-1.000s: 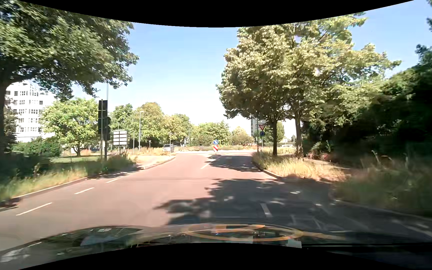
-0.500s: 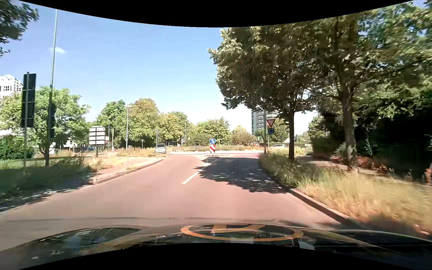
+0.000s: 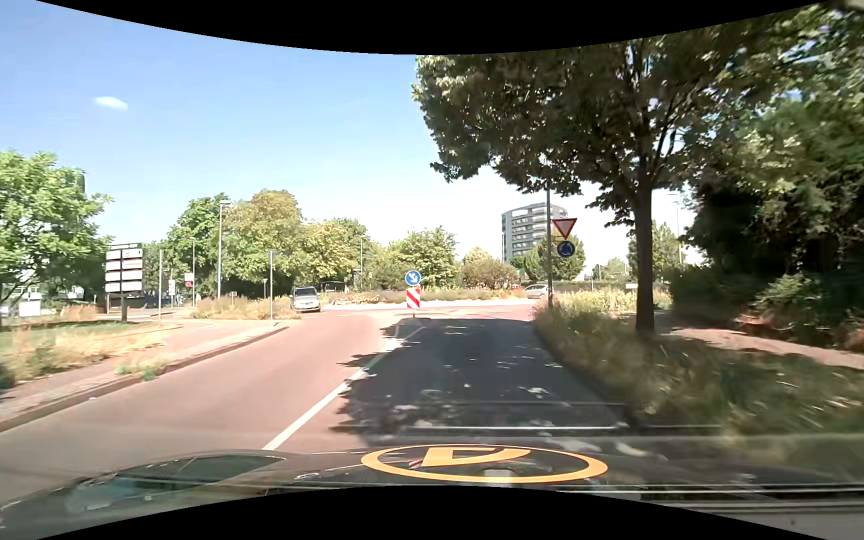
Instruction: Follow the waypoints while adhering to traffic rules and regulations
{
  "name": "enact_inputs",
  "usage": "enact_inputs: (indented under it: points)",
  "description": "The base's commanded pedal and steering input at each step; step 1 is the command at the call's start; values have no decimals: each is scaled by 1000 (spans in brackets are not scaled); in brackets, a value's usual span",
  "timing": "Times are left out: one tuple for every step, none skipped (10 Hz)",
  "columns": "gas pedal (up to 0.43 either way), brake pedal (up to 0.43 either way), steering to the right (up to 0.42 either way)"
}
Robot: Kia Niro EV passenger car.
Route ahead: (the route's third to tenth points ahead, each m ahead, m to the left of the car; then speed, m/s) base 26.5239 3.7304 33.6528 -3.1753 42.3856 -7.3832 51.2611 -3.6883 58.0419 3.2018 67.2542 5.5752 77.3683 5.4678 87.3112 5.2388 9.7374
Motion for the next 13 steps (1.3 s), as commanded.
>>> enact_inputs:
  points:
    - [0,0,7]
    - [0,0,7]
    - [0,0,7]
    - [0,0,6]
    - [0,0,6]
    - [0,0,7]
    - [0,0,6]
    - [0,0,7]
    - [0,0,6]
    - [0,0,8]
    - [0,0,14]
    - [0,0,19]
    - [0,0,25]
